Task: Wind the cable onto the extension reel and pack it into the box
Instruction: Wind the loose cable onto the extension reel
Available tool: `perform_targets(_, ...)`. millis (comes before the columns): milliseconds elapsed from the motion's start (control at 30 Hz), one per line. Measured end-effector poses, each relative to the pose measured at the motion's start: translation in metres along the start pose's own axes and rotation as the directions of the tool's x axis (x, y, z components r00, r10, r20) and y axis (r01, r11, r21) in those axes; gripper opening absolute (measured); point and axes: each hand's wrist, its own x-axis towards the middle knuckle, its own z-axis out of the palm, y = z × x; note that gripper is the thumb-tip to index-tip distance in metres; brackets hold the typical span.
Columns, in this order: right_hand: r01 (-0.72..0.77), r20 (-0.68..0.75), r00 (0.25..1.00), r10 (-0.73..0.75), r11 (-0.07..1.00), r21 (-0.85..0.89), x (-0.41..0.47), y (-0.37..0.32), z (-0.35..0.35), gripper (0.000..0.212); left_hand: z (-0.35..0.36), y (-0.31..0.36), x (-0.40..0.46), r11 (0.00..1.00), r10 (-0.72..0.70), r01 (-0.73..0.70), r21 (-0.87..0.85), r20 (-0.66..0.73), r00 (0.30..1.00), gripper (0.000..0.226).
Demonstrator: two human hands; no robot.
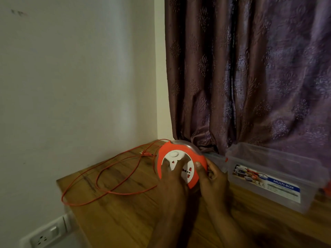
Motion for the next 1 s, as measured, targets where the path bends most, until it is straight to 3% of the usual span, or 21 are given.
perform_targets(333,-0.021,0.01,1.0,0.021,1.0,0.008,-0.001,0.002,-0.002,0.039,-0.005,-0.001,-0.001,0.99,0.129,-0.122,0.065,-0.105,0.986,0.02)
perform_targets(467,-0.031,0.003,1.0,0.031,0.999,0.01,0.0,0.001,-0.005,0.041,-0.01,0.0,0.0,0.984,0.177,-0.175,0.031,-0.089,0.98,0.025)
perform_targets(667,-0.019,-0.04,0.999,0.022,0.998,0.065,0.004,-0.001,-0.007,0.021,-0.012,0.006,-0.006,0.991,0.052,-0.085,-0.106,-0.285,0.957,0.029)
perform_targets(833,0.003,-0.062,0.998,-0.002,1.0,0.014,0.002,0.002,-0.005,0.033,-0.005,0.002,-0.008,1.0,-0.012,0.015,0.026,-0.106,0.994,0.056)
perform_targets(1000,0.009,-0.016,1.0,-0.009,1.0,0.017,0.0,0.001,-0.001,0.039,-0.004,0.002,-0.005,0.999,0.008,-0.005,0.041,-0.07,0.998,0.067)
